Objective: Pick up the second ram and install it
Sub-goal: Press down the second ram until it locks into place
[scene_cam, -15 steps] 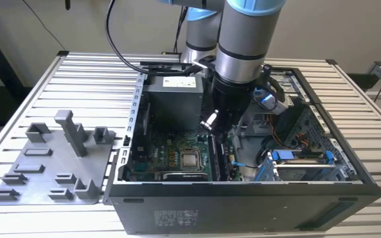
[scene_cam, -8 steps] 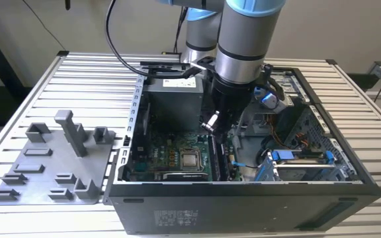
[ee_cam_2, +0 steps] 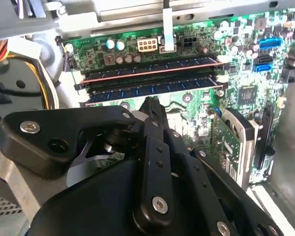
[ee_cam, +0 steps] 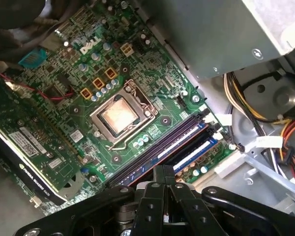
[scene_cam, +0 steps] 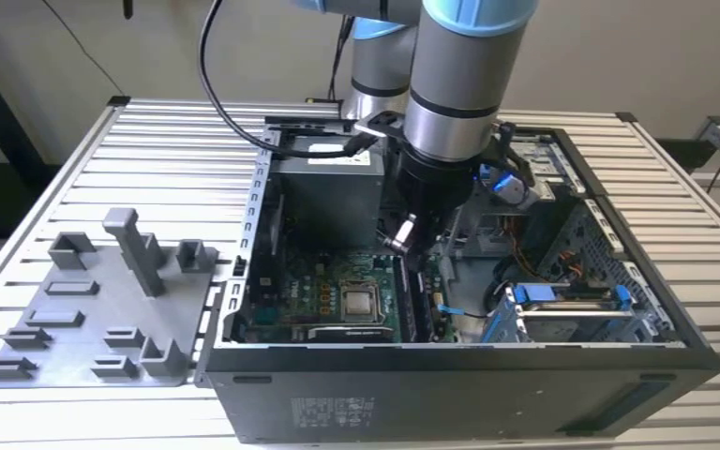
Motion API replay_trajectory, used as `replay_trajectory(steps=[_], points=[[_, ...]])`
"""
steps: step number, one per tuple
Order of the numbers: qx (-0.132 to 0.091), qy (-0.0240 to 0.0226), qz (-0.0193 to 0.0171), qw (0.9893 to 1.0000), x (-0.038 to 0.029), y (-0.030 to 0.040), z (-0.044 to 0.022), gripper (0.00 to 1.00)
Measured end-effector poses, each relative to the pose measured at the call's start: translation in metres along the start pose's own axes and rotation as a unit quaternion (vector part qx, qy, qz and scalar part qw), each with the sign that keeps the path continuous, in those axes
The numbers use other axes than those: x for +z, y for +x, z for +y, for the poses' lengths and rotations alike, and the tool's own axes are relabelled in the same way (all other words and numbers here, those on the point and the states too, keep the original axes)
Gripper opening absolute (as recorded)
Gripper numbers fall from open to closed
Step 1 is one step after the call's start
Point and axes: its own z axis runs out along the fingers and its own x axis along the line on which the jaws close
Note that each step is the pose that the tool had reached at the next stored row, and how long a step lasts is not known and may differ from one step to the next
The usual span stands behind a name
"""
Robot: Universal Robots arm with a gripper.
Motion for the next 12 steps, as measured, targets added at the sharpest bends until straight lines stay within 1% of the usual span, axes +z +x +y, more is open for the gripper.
replay_trajectory(steps=[3,6,9,12], points=[[-0.019,-0.0017,-0.0026,0.9998,0.0015,0.0004,0.0005,0.11],[-0.039,-0.0028,-0.0043,0.9992,0.0027,0.0007,0.0009,0.11],[-0.061,-0.0034,-0.0055,0.9981,0.0037,0.0009,0.0012,0.11],[-0.082,-0.0038,-0.0064,0.9966,0.0047,0.0011,0.0015,0.11]])
